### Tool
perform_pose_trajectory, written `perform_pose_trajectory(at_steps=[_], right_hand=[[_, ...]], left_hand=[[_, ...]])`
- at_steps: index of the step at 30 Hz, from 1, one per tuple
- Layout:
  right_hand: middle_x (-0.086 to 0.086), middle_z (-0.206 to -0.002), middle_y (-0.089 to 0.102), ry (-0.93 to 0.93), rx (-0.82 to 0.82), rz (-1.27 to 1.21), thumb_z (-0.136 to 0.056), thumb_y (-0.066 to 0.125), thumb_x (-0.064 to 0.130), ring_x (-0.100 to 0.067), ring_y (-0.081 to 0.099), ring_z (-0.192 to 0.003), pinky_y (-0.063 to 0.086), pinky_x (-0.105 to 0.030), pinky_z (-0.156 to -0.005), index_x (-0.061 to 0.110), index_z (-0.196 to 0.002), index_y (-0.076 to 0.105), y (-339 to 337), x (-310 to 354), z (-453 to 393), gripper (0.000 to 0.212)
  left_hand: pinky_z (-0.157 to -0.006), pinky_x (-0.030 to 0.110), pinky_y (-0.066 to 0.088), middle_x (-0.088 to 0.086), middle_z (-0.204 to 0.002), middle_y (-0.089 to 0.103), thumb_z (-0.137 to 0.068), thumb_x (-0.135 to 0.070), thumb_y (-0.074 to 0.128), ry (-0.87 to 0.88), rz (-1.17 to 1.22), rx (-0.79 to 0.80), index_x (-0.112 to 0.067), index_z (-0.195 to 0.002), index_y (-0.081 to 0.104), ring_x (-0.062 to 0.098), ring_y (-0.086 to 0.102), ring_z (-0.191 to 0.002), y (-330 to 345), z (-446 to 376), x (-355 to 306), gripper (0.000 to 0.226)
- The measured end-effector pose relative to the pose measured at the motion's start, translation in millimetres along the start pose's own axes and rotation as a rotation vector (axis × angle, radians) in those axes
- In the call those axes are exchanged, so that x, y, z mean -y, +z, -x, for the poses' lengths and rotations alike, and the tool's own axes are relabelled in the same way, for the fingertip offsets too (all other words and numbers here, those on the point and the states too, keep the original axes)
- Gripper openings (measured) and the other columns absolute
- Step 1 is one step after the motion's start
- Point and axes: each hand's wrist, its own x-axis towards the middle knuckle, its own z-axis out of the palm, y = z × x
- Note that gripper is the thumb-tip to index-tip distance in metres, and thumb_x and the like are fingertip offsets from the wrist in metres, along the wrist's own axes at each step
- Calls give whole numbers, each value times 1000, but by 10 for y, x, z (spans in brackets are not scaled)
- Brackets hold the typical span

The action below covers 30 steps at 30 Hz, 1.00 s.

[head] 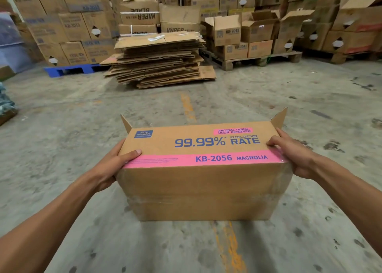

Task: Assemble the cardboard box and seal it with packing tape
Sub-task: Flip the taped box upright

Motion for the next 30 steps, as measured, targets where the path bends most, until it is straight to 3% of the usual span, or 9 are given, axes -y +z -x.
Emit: perform_pose_trajectory(at_steps=[3, 6, 10, 15, 19, 22, 24, 27, 30], right_hand=[[-6, -123, 67, -136, -59, 16, -90, 50, 15, -27, 70, -93, 57, -36, -67, 43, -141, 38, 104, -24, 11, 59], [16, -136, 49, -337, -129, 107, -90, 53, 9, 3, 61, -104, 51, -22, -85, 43, -148, 21, 261, -196, 74, 74], [24, -157, 20, -403, -25, 270, -88, 59, 24, 8, 36, -133, 33, -27, -110, 46, -152, -2, 370, -563, 242, 91], [44, -138, 23, -370, 59, 374, -93, 61, 24, 29, 42, -114, 46, -15, -95, 62, -141, -17, 376, -815, 384, 99], [42, -131, 32, -342, 67, 341, -90, 64, 21, 26, 50, -108, 51, -6, -75, 58, -144, -15, 379, -888, 414, 102], [42, -127, 30, -319, 52, 378, -91, 63, 15, 33, 46, -103, 47, 0, -74, 59, -138, -13, 404, -941, 437, 100], [37, -129, 32, -284, 57, 427, -93, 62, 13, 23, 48, -109, 46, -6, -86, 59, -136, -11, 403, -997, 459, 96], [14, -144, 35, -193, 87, 486, -94, 62, 18, -15, 41, -132, 35, -38, -109, 50, -146, -6, 433, -1079, 485, 91], [3, -157, 30, -88, 118, 501, -96, 59, 18, -23, 32, -142, 27, -40, -113, 36, -154, 6, 485, -1201, 511, 80]], left_hand=[[-86, 35, 53, -11, -121, 68, -61, -43, 87, 157, -24, -66, -43, -134, 48, 15, 67, -110, -80, 83, -65, 82], [-97, 36, 49, -12, -133, 60, -71, -35, 80, 295, -75, -154, -43, -147, 33, 10, 61, -118, -169, 178, -6, 90], [-86, 34, 57, -14, -138, 56, -67, -34, 83, 280, -156, -178, -42, -149, 26, 10, 58, -122, -145, 453, 453, 100], [-106, 43, 44, -11, -139, 55, -66, -35, 86, 233, -206, -247, -40, -148, 25, 10, 57, -123, -49, 643, 1017, 103], [-102, 40, 47, -15, -134, 57, -69, -28, 87, 189, -190, -285, -42, -146, 25, 8, 58, -120, 33, 665, 1201, 100], [-99, 32, 46, -16, -130, 59, -73, -21, 86, 153, -199, -286, -39, -145, 28, 3, 58, -117, 45, 668, 1288, 94], [-98, 27, 44, -16, -128, 59, -78, -13, 80, 104, -211, -272, -33, -144, 30, 0, 57, -114, 56, 663, 1343, 85], [-82, 10, 47, -7, -124, 58, -86, -7, 71, 22, -212, -307, -20, -140, 38, 9, 57, -112, 117, 659, 1423, 64], [-81, 14, 44, 0, -119, 56, -90, -11, 67, -82, -181, -390, -8, -133, 45, 15, 53, -107, 168, 662, 1488, 49]])
